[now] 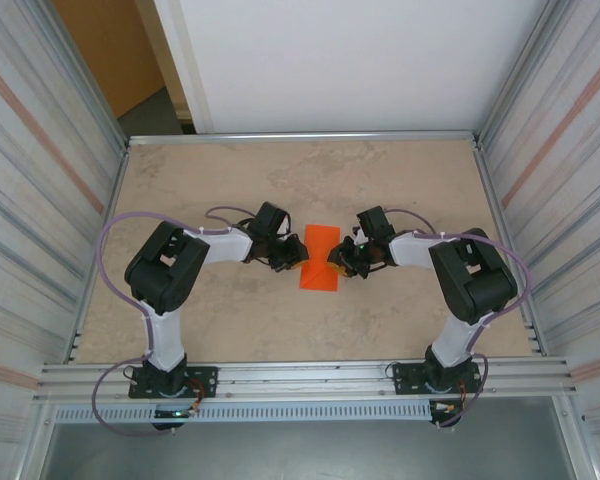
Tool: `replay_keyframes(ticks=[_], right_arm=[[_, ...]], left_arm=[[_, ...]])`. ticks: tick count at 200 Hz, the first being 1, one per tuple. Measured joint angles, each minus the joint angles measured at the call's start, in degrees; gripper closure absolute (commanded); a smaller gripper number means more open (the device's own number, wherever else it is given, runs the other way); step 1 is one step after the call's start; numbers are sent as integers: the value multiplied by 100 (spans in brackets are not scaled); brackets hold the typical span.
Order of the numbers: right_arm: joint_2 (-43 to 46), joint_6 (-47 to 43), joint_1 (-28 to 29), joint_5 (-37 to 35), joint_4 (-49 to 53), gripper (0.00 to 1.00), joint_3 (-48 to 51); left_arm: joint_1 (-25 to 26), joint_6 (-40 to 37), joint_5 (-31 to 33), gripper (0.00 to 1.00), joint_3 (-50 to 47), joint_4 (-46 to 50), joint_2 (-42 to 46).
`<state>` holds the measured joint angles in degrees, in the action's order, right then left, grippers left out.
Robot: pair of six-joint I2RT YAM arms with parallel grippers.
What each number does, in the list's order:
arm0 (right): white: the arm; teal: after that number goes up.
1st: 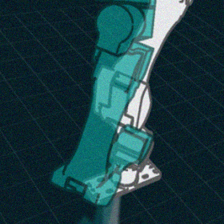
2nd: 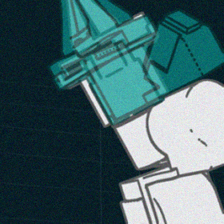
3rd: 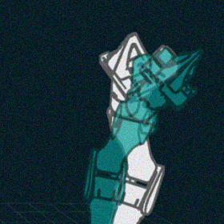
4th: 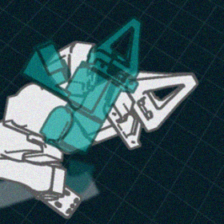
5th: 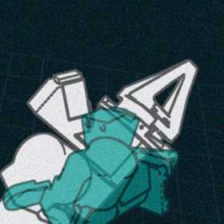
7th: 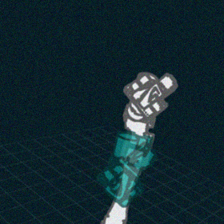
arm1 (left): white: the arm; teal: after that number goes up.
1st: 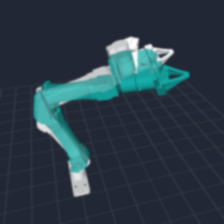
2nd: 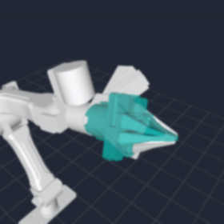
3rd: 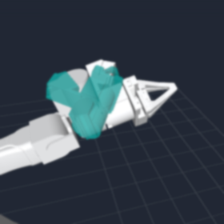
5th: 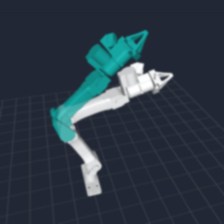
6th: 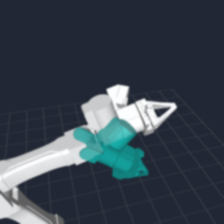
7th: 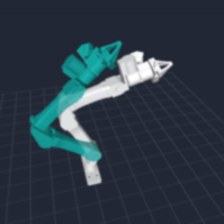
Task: Fold a paper plane with a square sheet of paper (pick it up from the middle)
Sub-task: Turn over the paper at the center of the table.
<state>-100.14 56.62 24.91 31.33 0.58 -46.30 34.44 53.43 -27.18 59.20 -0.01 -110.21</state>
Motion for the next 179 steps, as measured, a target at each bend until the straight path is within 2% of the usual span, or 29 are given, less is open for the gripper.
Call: replay_keyframes(ticks=[124, 179], right_arm=[[-17, 22, 2, 42, -483, 85, 2], [-17, 260, 26, -33, -472, 79, 116]], left_arm=[[0, 2, 0, 87, -7, -4, 0], [0, 2, 2, 87, -7, -4, 2]])
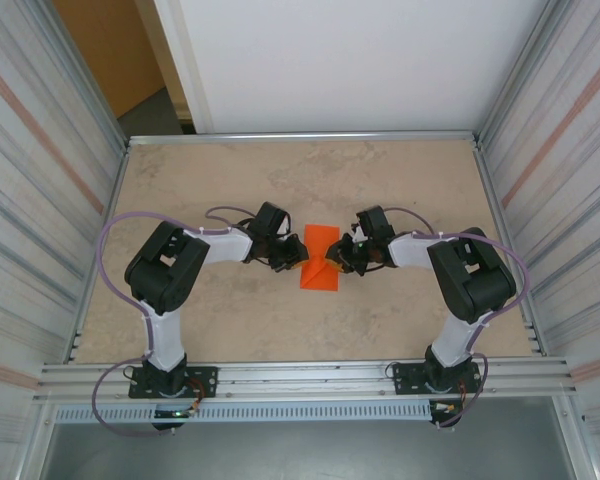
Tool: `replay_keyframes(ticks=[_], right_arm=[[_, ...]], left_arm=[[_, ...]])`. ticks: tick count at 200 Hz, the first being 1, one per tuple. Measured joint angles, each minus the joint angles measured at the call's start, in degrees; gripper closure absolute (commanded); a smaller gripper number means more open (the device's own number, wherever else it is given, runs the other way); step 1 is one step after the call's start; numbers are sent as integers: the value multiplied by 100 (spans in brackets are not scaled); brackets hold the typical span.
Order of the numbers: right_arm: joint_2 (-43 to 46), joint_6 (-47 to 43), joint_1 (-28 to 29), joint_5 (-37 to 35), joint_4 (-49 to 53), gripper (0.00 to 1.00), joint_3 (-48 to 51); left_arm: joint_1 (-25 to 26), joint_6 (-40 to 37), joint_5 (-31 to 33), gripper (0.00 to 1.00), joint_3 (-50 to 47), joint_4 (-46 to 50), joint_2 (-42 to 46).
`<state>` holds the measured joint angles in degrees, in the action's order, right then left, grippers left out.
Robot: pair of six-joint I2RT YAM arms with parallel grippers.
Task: Fold a paper plane with a square sheet of paper (pick it up from the middle)
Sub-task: Turn over the paper at the center of the table.
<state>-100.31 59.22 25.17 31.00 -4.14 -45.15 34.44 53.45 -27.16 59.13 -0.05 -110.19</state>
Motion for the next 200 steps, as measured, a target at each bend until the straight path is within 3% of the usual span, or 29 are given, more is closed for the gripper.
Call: replay_keyframes(ticks=[103, 147, 160, 200], right_arm=[[-9, 249, -11, -98, -297, 86, 162], [22, 337, -11, -101, -492, 94, 302], [39, 332, -11, -101, -509, 97, 330], [328, 153, -44, -98, -551, 99, 343]], left_arm=[[0, 0, 20, 86, -11, -2, 7], [2, 0, 22, 86, -33, 11, 39], [2, 0, 24, 83, -55, 26, 74], [-83, 144, 181, 61, -575, -79, 688]])
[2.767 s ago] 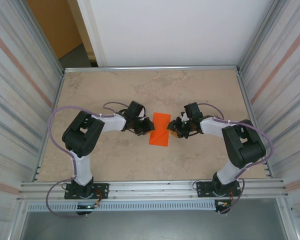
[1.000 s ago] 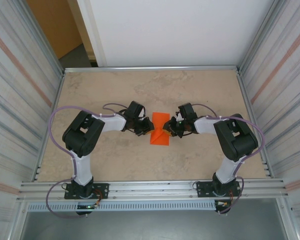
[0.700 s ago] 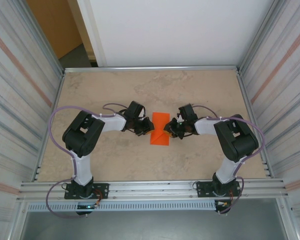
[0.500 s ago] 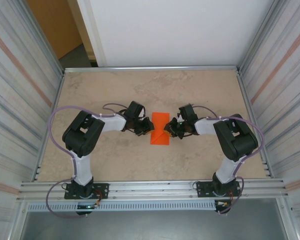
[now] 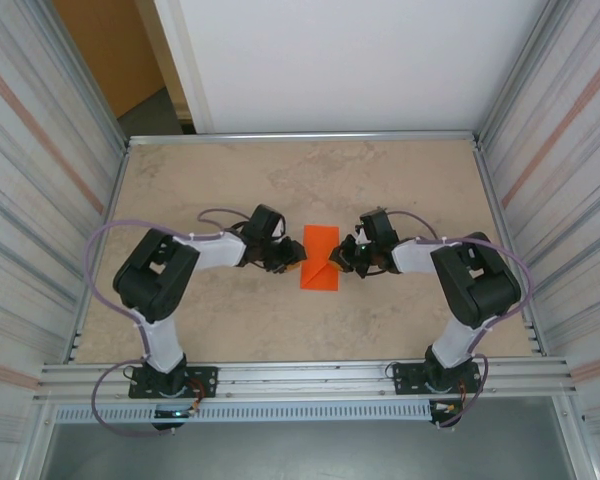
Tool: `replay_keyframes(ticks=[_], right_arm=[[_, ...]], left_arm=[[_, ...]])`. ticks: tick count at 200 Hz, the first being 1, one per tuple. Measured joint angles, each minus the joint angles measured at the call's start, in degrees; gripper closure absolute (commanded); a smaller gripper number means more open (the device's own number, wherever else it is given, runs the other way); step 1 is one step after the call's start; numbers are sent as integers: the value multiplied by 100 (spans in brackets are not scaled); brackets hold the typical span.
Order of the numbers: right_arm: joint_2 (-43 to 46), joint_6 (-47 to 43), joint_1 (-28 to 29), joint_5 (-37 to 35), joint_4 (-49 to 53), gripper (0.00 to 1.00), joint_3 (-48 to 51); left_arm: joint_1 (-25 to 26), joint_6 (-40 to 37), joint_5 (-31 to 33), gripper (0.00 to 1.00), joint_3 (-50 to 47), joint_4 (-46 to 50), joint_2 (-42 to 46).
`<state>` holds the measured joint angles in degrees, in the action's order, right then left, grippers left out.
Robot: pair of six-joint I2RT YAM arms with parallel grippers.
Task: Fold a paper plane with a square sheet of paper (pick it up from the middle)
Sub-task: Turn over the paper at the center of the table.
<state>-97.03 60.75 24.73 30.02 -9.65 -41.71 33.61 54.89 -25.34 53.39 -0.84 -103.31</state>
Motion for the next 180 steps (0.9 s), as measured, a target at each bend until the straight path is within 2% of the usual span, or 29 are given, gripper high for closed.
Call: replay_keyframes(ticks=[19, 50, 72, 102, 132, 180], right_arm=[[354, -243, -83, 31, -28, 99, 0], [931, -505, -262, 424, -280, 99, -101], [1099, -505, -358, 859, -601, 99, -304], [1165, -289, -391, 1410, -1104, 99, -573], [1167, 160, -391, 1856, -1700, 99, -695], [1167, 811, -402, 2234, -2365, 98, -695]], left_arm=[[-208, 120, 7, 49, -490, -313, 568], [-553, 282, -17, 18, -1099, -879, 1488], [-575, 304, -76, 8, -1272, -1200, 2063], [-575, 367, -302, 3, -1279, -1681, 2481], [-540, 645, -673, 2, -1270, -2304, 2374], [-372, 1029, -1193, 15, -1150, -3010, 2026]])
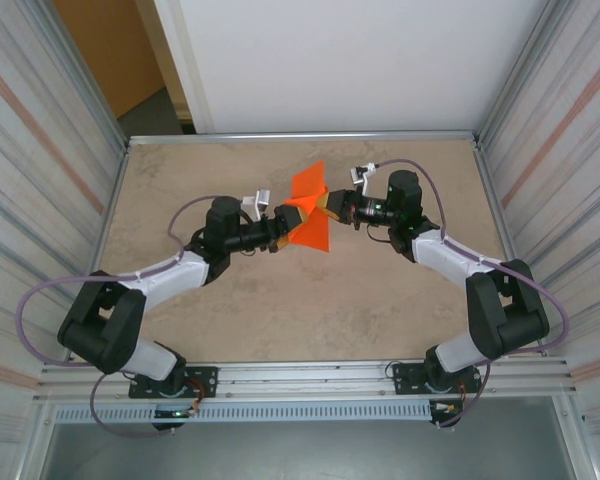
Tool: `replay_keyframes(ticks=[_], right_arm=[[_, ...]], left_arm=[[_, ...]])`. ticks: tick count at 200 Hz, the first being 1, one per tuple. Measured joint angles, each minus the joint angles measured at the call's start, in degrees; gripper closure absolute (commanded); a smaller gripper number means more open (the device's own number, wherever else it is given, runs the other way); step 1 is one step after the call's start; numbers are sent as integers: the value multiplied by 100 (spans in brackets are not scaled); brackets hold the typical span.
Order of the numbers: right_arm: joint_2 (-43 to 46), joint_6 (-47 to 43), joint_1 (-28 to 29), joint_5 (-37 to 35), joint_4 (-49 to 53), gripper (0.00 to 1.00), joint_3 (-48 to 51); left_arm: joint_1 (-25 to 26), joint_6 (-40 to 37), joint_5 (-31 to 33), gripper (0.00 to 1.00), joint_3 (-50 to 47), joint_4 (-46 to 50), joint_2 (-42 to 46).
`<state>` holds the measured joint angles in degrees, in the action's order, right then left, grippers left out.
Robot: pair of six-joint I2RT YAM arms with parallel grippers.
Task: Fold a paper plane with a square sheet of paper (pick it up from the middle)
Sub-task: Turn over the paper at the center of the table.
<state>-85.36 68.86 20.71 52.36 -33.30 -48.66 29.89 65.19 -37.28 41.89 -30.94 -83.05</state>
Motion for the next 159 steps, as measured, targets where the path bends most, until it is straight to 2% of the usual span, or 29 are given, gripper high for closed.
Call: replay_keyframes(ticks=[35, 106, 119, 133, 159], right_arm=[[0, 155, -44, 50, -146, 97, 0], [0, 236, -61, 155, -181, 95, 2], [0, 267, -85, 168, -181, 86, 2], [0, 256, -131, 181, -122, 66, 7], [63, -240, -280, 162, 573, 51, -2]], left_arm=[[-2, 105, -70, 27, 11, -295, 13], [-42, 328, -61, 62, 11, -562, 127], [-57, 332, -63, 68, 11, -590, 127], [-59, 339, -63, 73, 11, -623, 127], [-101, 310, -63, 88, 7, -660, 127]])
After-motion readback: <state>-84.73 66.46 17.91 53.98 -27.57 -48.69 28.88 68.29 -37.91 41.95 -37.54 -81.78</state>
